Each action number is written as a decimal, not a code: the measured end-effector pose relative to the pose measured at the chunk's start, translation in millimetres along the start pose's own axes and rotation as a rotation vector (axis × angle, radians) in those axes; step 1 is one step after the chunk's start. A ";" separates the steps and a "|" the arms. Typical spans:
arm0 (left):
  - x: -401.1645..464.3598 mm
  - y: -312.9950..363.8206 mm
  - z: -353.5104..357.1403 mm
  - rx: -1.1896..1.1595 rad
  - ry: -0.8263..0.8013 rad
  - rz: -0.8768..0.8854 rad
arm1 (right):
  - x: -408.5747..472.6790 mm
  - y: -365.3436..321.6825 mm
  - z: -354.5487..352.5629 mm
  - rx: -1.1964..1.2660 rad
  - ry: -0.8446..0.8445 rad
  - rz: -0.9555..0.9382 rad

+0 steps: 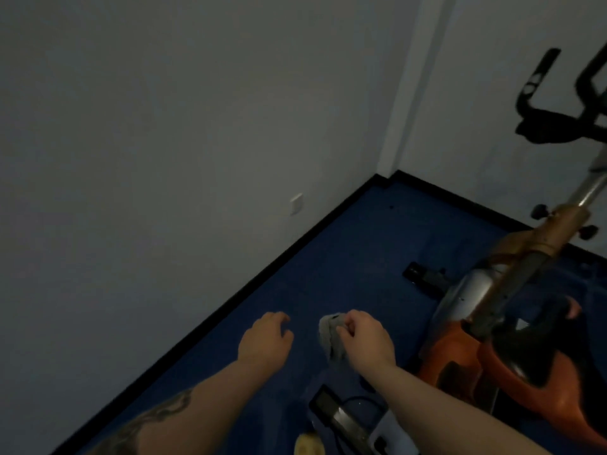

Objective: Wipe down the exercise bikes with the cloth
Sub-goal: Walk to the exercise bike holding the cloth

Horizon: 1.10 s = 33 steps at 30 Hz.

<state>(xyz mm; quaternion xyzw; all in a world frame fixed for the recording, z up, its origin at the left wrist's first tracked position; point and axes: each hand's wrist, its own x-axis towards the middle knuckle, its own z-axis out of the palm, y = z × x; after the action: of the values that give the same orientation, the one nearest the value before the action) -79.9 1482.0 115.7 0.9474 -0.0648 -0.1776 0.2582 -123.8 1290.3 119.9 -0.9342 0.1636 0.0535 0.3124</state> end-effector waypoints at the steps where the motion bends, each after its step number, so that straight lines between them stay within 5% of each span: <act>1: 15.3 2.9 -5.4 0.017 -0.012 0.027 | 9.6 0.4 -1.6 0.001 0.009 0.015; 20: 330.5 88.2 -92.3 0.165 -0.209 0.522 | 207.5 -29.2 -48.2 0.279 0.484 0.486; 33: 377.3 240.5 -27.9 0.137 -0.431 0.826 | 255.9 24.0 -125.8 0.424 0.851 0.714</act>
<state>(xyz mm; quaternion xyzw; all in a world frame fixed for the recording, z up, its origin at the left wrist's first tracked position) 273.3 1207.7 147.0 0.7986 -0.5003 -0.2479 0.2247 108.5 1127.0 155.1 -0.6782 0.5855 -0.2576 0.3618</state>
